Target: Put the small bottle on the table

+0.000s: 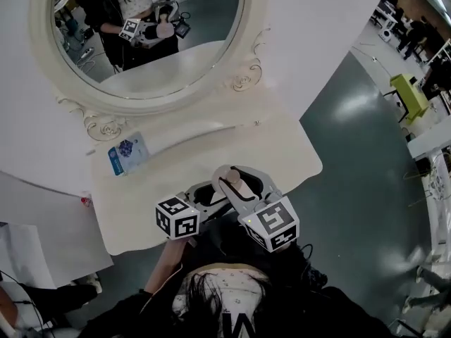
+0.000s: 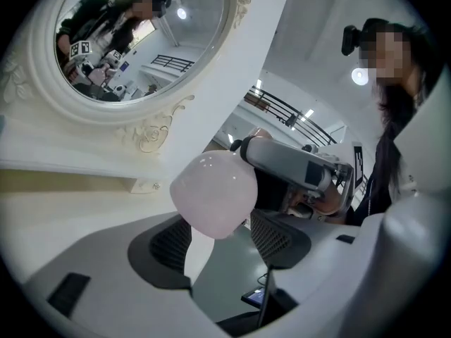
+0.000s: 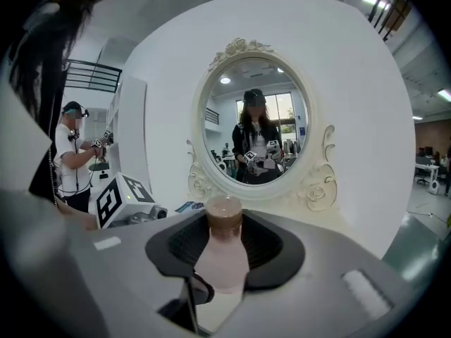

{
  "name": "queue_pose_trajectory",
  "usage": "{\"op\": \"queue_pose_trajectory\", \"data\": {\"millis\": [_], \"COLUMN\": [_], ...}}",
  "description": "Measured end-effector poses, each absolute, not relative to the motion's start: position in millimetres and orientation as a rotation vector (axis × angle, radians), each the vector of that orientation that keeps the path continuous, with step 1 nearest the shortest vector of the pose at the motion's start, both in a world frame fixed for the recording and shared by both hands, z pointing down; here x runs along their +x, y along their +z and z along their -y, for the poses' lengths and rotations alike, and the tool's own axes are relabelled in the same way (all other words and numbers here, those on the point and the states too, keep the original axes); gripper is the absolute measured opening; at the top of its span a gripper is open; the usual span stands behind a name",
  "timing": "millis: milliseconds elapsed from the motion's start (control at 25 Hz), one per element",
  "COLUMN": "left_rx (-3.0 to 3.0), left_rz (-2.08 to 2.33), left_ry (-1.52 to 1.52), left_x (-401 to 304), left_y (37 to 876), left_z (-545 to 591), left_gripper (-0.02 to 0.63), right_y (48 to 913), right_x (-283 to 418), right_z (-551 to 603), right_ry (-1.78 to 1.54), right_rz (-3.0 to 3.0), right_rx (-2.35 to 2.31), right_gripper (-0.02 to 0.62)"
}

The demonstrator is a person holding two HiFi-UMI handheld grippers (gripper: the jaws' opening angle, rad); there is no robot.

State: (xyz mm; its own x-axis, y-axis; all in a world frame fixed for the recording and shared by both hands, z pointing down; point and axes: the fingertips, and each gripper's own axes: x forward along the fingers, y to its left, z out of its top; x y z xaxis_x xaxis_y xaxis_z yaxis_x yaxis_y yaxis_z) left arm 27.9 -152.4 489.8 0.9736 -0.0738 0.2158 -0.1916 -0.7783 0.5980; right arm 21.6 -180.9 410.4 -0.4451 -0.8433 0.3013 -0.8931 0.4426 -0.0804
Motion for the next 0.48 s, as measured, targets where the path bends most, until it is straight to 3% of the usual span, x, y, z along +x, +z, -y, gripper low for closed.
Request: {"op": "queue_pose_trajectory", "data": {"millis": [480], "left_rx": [2.432], "left_rz": [0.423], "left_ry": [0.219], "left_x": [109.6], "left_y": [486.1], "left_z": [166.7], "left_gripper": [0.259], "right_y": [405.1], "right_x": [101.4], "right_z": [194.7], "right_ry": [0.342], "right_rz": [2.626], "right_rx": [1.301], "right_gripper": [0.149]}}
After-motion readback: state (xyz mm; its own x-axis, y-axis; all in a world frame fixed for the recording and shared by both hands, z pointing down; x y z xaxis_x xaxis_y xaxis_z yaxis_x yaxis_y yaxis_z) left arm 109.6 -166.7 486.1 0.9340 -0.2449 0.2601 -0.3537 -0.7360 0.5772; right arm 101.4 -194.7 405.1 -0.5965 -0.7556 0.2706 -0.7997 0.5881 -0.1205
